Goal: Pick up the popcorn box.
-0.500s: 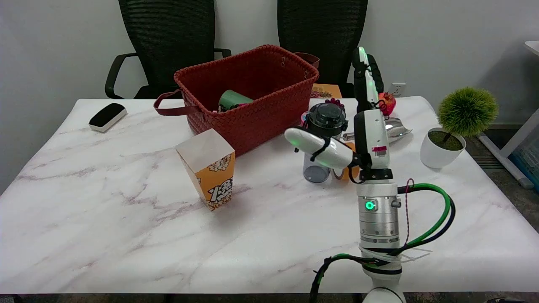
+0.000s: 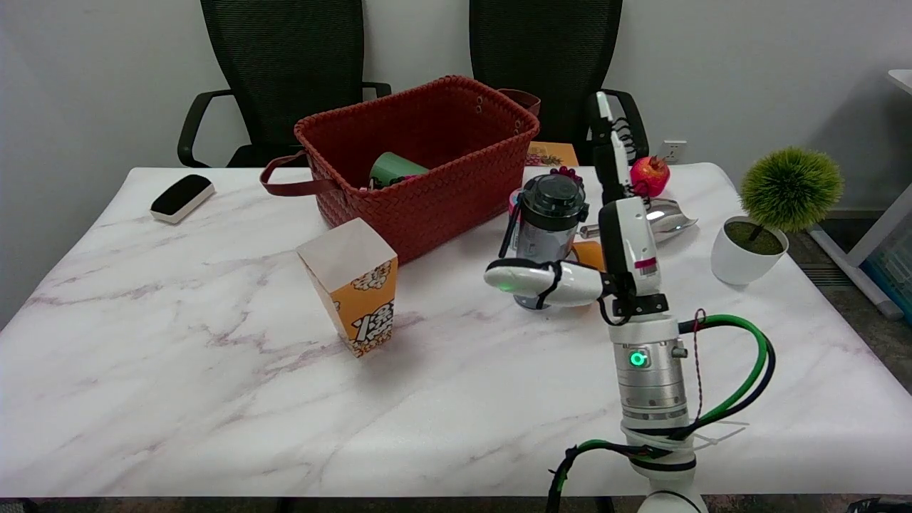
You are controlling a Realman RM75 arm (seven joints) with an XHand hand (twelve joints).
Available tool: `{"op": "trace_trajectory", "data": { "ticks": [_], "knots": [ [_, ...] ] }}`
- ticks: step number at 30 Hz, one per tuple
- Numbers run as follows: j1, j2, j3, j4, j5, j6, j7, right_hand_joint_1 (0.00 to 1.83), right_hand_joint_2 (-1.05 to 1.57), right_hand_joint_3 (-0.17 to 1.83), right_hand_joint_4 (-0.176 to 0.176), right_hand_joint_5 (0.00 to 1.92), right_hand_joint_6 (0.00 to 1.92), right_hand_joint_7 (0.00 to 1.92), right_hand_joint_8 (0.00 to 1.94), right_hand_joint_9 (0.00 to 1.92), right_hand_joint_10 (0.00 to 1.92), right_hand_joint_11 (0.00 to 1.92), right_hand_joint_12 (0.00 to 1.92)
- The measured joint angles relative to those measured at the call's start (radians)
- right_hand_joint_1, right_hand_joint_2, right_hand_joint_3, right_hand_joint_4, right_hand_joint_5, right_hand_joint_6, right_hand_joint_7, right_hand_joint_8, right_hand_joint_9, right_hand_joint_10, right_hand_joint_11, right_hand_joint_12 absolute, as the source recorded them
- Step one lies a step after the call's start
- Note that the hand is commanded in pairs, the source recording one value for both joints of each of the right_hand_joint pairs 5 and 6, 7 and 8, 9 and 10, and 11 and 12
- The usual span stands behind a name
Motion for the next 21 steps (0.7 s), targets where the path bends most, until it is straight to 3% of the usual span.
{"op": "trace_trajectory", "data": {
  "ticks": [10,21],
  "knots": [
    [-0.013,-0.015,-0.016,0.023,-0.055,-0.071,0.032,0.75,0.2,-0.14,0.0,0.0,0.0,0.0,0.0,0.0,0.0,0.0,0.0],
    [-0.021,-0.111,-0.006,0.011,-0.112,-0.206,0.046,0.84,0.17,-0.12,0.0,0.0,0.0,0.0,0.0,0.0,0.0,0.0,0.0]
  ]
}}
